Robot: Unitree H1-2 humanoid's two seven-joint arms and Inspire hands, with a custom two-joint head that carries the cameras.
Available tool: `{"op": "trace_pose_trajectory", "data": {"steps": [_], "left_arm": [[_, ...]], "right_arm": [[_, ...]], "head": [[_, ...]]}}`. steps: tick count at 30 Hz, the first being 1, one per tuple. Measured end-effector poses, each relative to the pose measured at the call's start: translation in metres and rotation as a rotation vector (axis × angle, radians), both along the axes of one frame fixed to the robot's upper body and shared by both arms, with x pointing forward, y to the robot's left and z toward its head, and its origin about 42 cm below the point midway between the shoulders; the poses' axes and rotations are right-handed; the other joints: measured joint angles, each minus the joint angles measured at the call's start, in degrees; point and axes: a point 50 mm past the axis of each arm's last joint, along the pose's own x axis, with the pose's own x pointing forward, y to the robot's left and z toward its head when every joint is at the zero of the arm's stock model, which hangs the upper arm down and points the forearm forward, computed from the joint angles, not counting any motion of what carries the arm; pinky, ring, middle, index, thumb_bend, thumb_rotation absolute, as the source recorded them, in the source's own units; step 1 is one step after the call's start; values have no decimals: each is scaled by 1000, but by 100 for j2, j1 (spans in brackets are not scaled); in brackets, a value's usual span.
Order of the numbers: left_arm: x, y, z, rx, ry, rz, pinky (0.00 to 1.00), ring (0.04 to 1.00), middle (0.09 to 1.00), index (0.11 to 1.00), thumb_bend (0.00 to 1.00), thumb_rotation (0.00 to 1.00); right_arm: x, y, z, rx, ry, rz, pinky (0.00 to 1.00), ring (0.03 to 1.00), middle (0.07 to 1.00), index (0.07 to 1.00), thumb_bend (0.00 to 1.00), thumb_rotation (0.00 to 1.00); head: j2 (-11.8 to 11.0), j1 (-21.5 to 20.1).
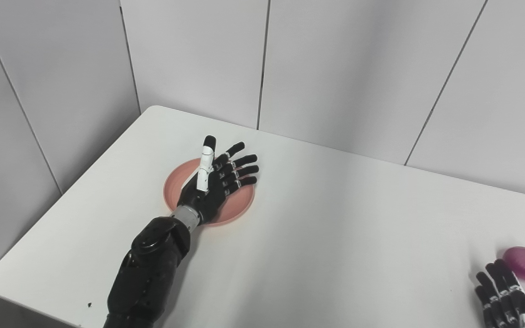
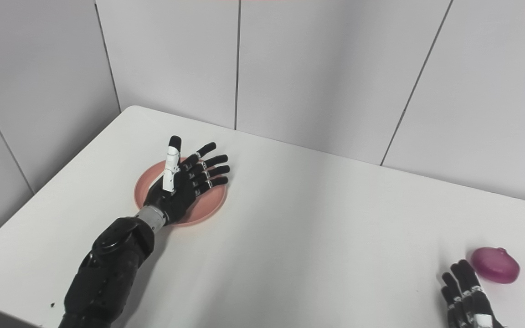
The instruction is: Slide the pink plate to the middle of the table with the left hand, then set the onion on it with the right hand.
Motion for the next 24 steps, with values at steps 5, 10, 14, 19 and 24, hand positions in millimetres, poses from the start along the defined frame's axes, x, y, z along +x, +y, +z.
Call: {"op": "trace_pose_trajectory", "data": {"steps": [5, 10, 14, 19, 24], "left_arm": [[12, 2, 7, -1, -12, 0, 709, 751, 768, 883, 877, 981], [18, 13, 27, -10, -72, 22, 753, 787, 812, 911, 881, 985], [20, 24, 54, -1, -149, 71, 738, 797, 814, 903, 905, 979], [33, 46, 77, 41, -194, 123, 764, 798, 803, 908, 925, 944], [50, 85, 68, 150, -184, 214, 782, 783, 805, 911, 885, 969]], "right_arm": [[0, 0, 0, 0, 0, 1, 1000, 965, 954, 942, 826, 775], [1, 0, -1, 2, 4, 3, 1000, 968, 958, 951, 816, 779], [2, -1, -3, 1, 11, 4, 1000, 967, 957, 954, 808, 781], [3, -1, -3, 2, 10, 8, 1000, 973, 964, 956, 802, 782], [5, -1, -4, 2, 10, 13, 1000, 978, 970, 959, 788, 772]], "head": [[-9, 9], [-26, 18], [-26, 18], [-35, 18], [-35, 18]]}}
